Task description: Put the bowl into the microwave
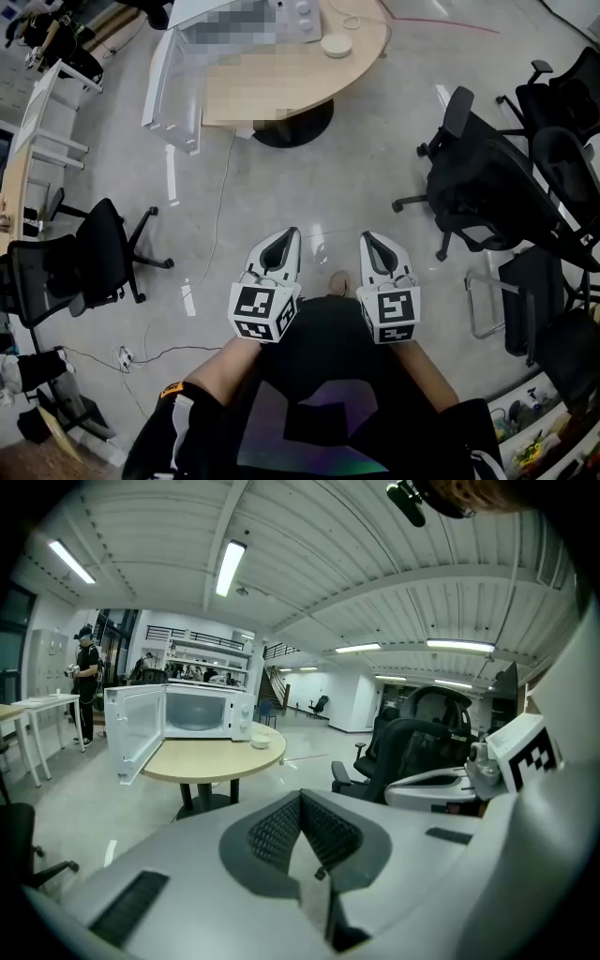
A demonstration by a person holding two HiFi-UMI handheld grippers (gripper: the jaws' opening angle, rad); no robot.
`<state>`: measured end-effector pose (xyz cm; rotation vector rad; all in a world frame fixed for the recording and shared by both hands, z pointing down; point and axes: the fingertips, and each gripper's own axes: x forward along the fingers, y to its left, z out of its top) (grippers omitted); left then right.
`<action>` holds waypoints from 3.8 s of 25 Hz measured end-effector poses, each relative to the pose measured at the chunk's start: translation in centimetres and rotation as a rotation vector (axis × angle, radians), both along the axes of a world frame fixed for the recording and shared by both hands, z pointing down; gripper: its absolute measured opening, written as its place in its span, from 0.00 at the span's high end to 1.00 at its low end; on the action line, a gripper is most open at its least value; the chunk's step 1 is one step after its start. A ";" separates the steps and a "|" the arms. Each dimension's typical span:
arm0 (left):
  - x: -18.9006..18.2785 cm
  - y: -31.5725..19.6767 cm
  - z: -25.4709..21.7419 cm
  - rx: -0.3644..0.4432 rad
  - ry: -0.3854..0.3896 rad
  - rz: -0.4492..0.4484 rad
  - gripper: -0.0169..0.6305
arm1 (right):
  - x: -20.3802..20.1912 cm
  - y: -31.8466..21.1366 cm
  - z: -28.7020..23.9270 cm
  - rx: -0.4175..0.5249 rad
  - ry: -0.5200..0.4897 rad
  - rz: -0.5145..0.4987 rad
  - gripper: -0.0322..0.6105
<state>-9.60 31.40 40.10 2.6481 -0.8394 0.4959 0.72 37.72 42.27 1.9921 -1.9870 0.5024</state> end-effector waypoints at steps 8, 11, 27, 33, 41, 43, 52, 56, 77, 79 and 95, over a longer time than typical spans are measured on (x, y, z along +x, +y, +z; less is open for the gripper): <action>2.1 0.1 -0.6 0.019 -0.002 -0.015 0.90 | 2.6 0.1 -0.3 0.024 -0.012 0.006 0.93; 2.6 0.3 -0.6 0.024 -0.011 -0.005 0.90 | 2.9 0.3 -0.1 0.022 -0.025 0.011 0.93; 8.8 -5.8 -0.2 0.061 -0.007 0.136 0.90 | 7.8 -4.2 1.2 -0.012 -0.034 0.140 0.93; 11.0 -11.9 0.6 0.032 -0.006 0.156 0.90 | 9.4 -9.4 1.8 -0.047 -0.047 0.158 0.93; 12.7 -20.8 -0.2 0.012 0.033 0.160 0.90 | 11.6 -17.7 0.6 -0.081 -0.018 0.182 0.93; 12.9 -22.7 -0.1 0.003 0.041 0.159 0.90 | 12.0 -19.4 0.4 -0.093 -0.013 0.189 0.93; 13.5 -29.2 -0.5 -0.016 0.090 0.170 0.90 | 12.6 -25.4 -0.3 -0.115 0.003 0.217 0.93; 13.3 -32.1 -0.7 -0.008 0.100 0.164 0.90 | 12.4 -27.8 -0.5 -0.112 0.001 0.219 0.93; 12.5 -39.1 -0.6 0.011 0.071 -0.001 0.90 | 14.4 -37.2 0.2 -0.100 -0.040 0.087 0.93; 13.1 -40.1 -0.5 0.013 0.062 -0.023 0.90 | 15.2 -38.4 0.5 -0.105 -0.048 0.065 0.93; 21.9 -47.7 0.5 0.006 -0.008 -0.119 0.90 | 25.6 -48.2 2.9 -0.155 -0.113 -0.020 0.93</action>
